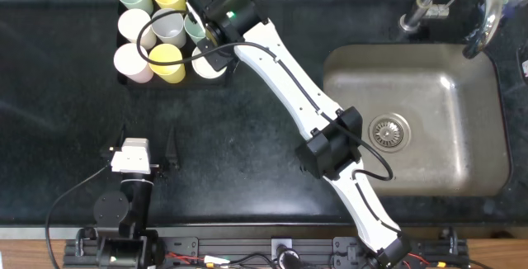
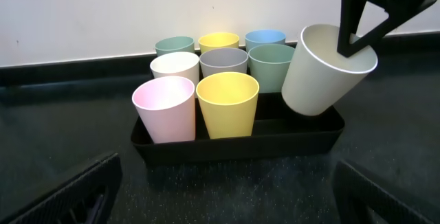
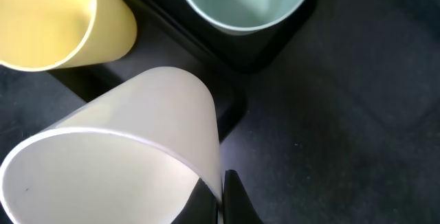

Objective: Store Cups

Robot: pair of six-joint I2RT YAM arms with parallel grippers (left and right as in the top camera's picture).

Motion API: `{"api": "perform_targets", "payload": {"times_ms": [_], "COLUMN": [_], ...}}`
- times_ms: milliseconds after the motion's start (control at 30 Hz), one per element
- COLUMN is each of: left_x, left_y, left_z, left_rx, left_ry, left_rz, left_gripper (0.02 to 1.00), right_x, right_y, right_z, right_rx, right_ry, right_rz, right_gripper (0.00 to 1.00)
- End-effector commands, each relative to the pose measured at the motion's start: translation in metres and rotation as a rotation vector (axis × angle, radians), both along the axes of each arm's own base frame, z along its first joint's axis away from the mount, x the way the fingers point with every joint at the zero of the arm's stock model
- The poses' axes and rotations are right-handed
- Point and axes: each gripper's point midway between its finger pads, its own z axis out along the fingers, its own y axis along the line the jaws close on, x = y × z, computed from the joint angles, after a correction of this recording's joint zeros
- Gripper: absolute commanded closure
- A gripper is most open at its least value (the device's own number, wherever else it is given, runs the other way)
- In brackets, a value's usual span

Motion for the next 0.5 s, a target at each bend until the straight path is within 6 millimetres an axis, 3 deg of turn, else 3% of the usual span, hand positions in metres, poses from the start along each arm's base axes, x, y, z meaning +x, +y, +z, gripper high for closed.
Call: {"api": "perform_targets", "payload": {"times_ms": [33,333,500], "left_x": [-0.001,-0.001,-0.001], "left_y": [-0.001,-0.001,-0.001], "left_z": [0.001,0.001,0.001], "left_rx": [0.019,0.019,0.019], "left_ry": [-0.004,-0.004,-0.004], "left_rz": [-0.005,-0.005,-0.005], "left_gripper": [0.018,0.018,0.020], "right_x": [-0.004,-0.008,-0.007], "right_y": [0.010,0.007,0.008], "right_z": [0.006,-0.017,-0.017], "right_rx": [0.045,0.011,0.013], "right_ry": [0.008,0.057,0.052], "right_rz": [0.031,0.047,0.050], "right_gripper": [0.958,0.956,0.958]}}
